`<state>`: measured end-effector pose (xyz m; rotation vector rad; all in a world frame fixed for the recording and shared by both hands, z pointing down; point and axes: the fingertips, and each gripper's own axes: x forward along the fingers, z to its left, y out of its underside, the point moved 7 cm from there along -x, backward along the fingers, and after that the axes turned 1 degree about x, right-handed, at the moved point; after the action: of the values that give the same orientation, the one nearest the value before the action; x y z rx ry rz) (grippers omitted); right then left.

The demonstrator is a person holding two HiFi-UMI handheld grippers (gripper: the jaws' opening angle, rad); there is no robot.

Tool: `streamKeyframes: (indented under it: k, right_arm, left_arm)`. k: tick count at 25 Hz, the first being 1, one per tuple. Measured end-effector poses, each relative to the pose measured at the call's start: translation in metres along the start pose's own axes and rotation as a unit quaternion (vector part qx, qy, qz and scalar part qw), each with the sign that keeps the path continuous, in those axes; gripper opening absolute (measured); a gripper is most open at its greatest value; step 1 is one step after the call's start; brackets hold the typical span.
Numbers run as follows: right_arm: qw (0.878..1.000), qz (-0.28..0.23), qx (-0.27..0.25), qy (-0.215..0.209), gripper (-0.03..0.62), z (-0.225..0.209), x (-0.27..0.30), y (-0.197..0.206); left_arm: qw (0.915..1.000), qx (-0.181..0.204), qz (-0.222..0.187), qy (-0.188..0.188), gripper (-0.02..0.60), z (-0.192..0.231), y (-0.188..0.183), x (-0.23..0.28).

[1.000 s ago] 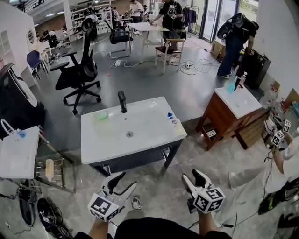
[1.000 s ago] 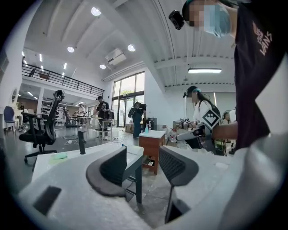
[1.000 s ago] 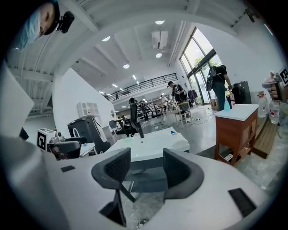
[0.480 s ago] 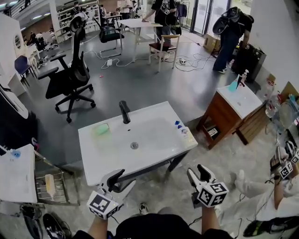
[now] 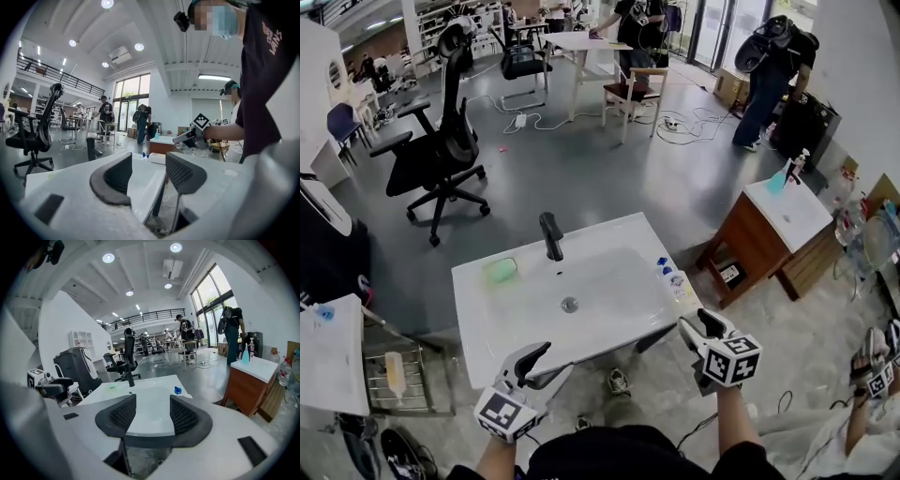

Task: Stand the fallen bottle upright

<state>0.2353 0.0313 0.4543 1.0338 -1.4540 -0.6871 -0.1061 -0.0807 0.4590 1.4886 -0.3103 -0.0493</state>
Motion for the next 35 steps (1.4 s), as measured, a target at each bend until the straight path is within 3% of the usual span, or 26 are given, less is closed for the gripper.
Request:
streamKeyframes:
  k: [6,11,20,28,35]
  right_arm:
    - [0.997,0.071,-0.027,-0.025,0.215,-0.045,0.068,-0.04]
    - [0.988,0.145,-0.011,-0.056,0.221,-0.084,0.123,-0.057]
    - [0.951,0.292,0.043,-0.091,0.227,-0.123,0.214,-0.051]
    - [0.919,0.381,0.059,-0.081,0.229,-0.136,0.263,-0.033]
    - [0.901,0.424,0.059,-0.071,0.213,-0.144,0.28,-0.015]
  left_arm:
    - [0.9991,-0.013,0.006,-0.04,0.218,0.021,-0.006,0.026]
    - [0.9981,-0.021,0.004,-0.058,0.218,0.027,-0.011,0.052]
    - [0.9951,-0.036,0.012,-0.091,0.218,0.033,-0.006,0.069]
    - [0.9869,-0.051,0.017,-0.152,0.218,0.039,-0.002,0.059]
    - [0.9813,-0.06,0.016,-0.182,0.218,0.042,0.001,0.056]
